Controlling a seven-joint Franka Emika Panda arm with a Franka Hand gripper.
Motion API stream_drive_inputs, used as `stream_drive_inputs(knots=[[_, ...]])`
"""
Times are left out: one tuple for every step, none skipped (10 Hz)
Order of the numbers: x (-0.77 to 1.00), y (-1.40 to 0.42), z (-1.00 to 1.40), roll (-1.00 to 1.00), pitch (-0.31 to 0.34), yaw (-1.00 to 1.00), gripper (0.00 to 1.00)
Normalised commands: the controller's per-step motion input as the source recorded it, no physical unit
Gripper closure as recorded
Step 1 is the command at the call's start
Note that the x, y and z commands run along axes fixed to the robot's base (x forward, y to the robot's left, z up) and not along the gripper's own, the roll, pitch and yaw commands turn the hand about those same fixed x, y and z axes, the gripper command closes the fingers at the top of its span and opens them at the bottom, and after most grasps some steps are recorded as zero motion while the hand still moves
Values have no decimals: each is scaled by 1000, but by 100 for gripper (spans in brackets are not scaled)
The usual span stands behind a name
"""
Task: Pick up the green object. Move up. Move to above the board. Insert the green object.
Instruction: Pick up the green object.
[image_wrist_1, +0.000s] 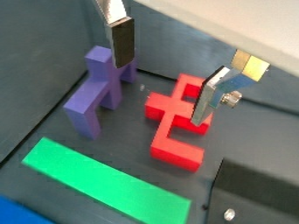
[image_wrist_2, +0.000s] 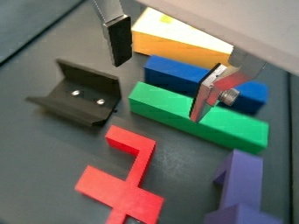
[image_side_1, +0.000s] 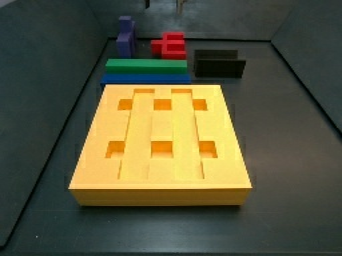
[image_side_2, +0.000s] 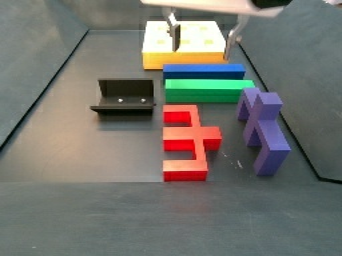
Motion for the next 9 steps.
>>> stream_drive_inputs(knots=[[0,0,-417,0,0,-1000,0],[0,0,-434,0,0,-1000,0],[0,0,-377,0,30,-1000,0],[0,0,-406,0,11,-1000,0],[0,0,-417,0,0,-1000,0],[0,0,-403,0,0,-1000,0],[0,0,-383,0,0,-1000,0],[0,0,-357,0,0,-1000,0],[0,0,-297,0,0,-1000,0]])
